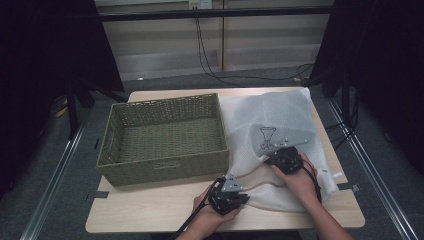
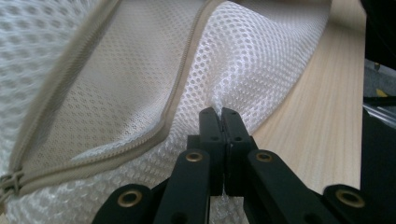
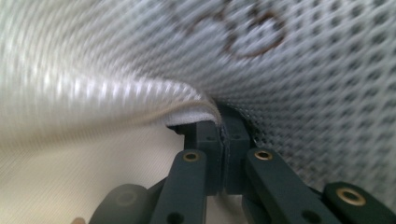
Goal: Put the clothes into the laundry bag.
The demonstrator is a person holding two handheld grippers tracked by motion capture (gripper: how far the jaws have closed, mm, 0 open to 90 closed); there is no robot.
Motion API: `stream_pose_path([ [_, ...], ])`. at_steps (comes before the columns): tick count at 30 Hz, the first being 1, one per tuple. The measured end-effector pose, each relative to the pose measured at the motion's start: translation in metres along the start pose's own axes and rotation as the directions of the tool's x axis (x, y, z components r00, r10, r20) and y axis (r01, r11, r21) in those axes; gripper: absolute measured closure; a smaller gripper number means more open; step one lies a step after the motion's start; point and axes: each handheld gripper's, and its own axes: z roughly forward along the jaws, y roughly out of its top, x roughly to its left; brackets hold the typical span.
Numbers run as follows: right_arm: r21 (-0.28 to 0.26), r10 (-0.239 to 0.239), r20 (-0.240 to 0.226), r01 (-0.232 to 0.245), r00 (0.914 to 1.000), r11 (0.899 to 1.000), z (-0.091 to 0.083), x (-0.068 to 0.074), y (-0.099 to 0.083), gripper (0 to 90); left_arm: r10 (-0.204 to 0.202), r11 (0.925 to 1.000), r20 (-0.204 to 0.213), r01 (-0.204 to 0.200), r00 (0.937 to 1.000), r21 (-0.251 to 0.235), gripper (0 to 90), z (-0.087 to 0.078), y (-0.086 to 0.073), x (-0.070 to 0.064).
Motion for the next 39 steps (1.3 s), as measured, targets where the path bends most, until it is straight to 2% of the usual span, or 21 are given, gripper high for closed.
stream_pose_path([
  [1, -0.006, 0.009, 0.020, -0.009, 0.9998, 1.000, 0.009, -0.008, 0.009, 89.0, 0.008, 1.0000, 0.005, -0.008, 1.0000, 0.003, 89.5, 0.000, 0.000, 0.000],
  [4, -0.015, 0.020, 0.051, -0.019, 0.9985, 1.000, 0.016, -0.015, 0.016, 89.0, -0.010, 0.9999, 0.024, 0.010, 0.9997, -0.004, 89.4, 0.000, 0.000, 0.002],
  [6, -0.015, 0.021, 0.075, -0.020, 0.9970, 1.000, 0.020, -0.016, 0.020, 89.0, -0.021, 0.9998, 0.016, 0.021, 0.9997, 0.000, 89.2, 0.001, 0.001, 0.003],
  [7, -0.005, 0.001, 0.081, 0.000, 0.9967, 1.000, 0.019, -0.013, 0.022, 88.9, -0.046, 0.9989, 0.018, 0.046, 0.9988, -0.008, 88.8, 0.004, 0.002, 0.004],
  [10, 0.003, -0.014, 0.042, 0.014, 0.9990, 1.000, 0.012, -0.009, 0.018, 88.7, -0.066, 0.9976, 0.022, 0.067, 0.9976, -0.018, 88.5, 0.006, 0.004, 0.007],
  [12, -0.016, -0.042, 0.014, 0.043, 0.9990, 0.999, -0.002, -0.003, 0.010, 88.4, -0.047, 0.9988, -0.005, 0.047, 0.9989, -0.010, 88.3, 0.007, 0.006, 0.005],
  [13, -0.024, -0.041, -0.012, 0.041, 0.9991, 0.999, -0.021, 0.005, 0.000, 88.1, -0.026, 0.9996, -0.042, 0.026, 0.9988, -0.008, 88.1, 0.009, 0.008, 0.001],
  [16, -0.035, -0.041, -0.034, 0.040, 0.9986, 0.999, -0.035, 0.011, -0.014, 86.8, -0.023, 0.9997, -0.053, 0.022, 0.9983, -0.013, 86.5, 0.012, 0.010, 0.000],
  [17, -0.030, -0.056, -0.028, 0.055, 0.9980, 0.998, -0.043, 0.013, -0.028, 79.1, -0.023, 0.9996, -0.054, 0.022, 0.9983, -0.017, 85.0, 0.012, 0.010, 0.000],
  [18, -0.030, -0.056, -0.028, 0.055, 0.9980, 0.998, -0.043, 0.013, -0.028, 79.1, -0.023, 0.9996, -0.054, 0.022, 0.9983, -0.017, 82.7, 0.012, 0.010, 0.000],
  [19, -0.081, -0.048, -0.063, 0.043, 0.9969, 0.996, -0.053, 0.010, -0.038, 66.7, -0.022, 0.9994, -0.025, 0.021, 0.9994, -0.028, 78.3, 0.009, 0.008, 0.002],
  [22, -0.115, -0.031, -0.066, 0.024, 0.9973, 0.993, -0.069, 0.005, -0.045, 59.1, -0.036, 0.9971, -0.011, 0.035, 0.9993, -0.068, 58.5, 0.001, 0.005, 0.002],
  [23, -0.149, -0.015, -0.065, 0.005, 0.9978, 0.989, -0.085, -0.001, -0.051, 55.8, -0.032, 0.9946, 0.000, 0.032, 0.9995, -0.099, 54.2, -0.005, 0.004, 0.004],
  [26, -0.167, 0.005, -0.054, -0.014, 0.9985, 0.986, -0.096, -0.008, -0.062, 54.4, -0.053, 0.9814, 0.026, 0.057, 0.9983, -0.184, 47.3, -0.024, 0.000, 0.013],
  [27, -0.154, 0.009, -0.025, -0.012, 0.9996, 0.988, -0.099, -0.016, -0.077, 57.8, -0.060, 0.9778, 0.012, 0.061, 0.9981, -0.201, 44.3, -0.030, -0.001, 0.016],
  [30, -0.130, 0.041, -0.025, -0.044, 0.9988, 0.991, -0.098, -0.024, -0.089, 63.2, -0.108, 0.9696, -0.041, 0.096, 0.9933, -0.225, 43.2, -0.044, -0.005, 0.027],
  [31, -0.104, 0.068, -0.002, -0.068, 0.9977, 0.992, -0.096, -0.032, -0.096, 69.4, -0.154, 0.9682, -0.075, 0.136, 0.9852, -0.210, 44.0, -0.044, -0.011, 0.035],
  [32, -0.104, 0.068, -0.002, -0.068, 0.9977, 0.992, -0.096, -0.032, -0.096, 69.4, -0.154, 0.9682, -0.075, 0.136, 0.9852, -0.210, 44.9, -0.044, -0.011, 0.035],
  [33, -0.082, 0.074, 0.030, -0.072, 0.9968, 0.994, -0.094, -0.035, -0.099, 73.2, -0.173, 0.9704, -0.092, 0.153, 0.9807, -0.186, 44.9, -0.042, -0.014, 0.038],
  [34, -0.100, 0.090, 0.023, -0.087, 0.9957, 0.991, -0.094, -0.039, -0.100, 74.5, -0.185, 0.9721, -0.097, 0.167, 0.9780, -0.164, 46.2, -0.039, -0.016, 0.040],
  [39, -0.113, 0.155, 0.068, -0.147, 0.9855, 0.983, -0.095, -0.055, -0.099, 77.4, -0.208, 0.9771, -0.137, 0.199, 0.9686, -0.076, 63.2, -0.027, -0.015, 0.044],
])
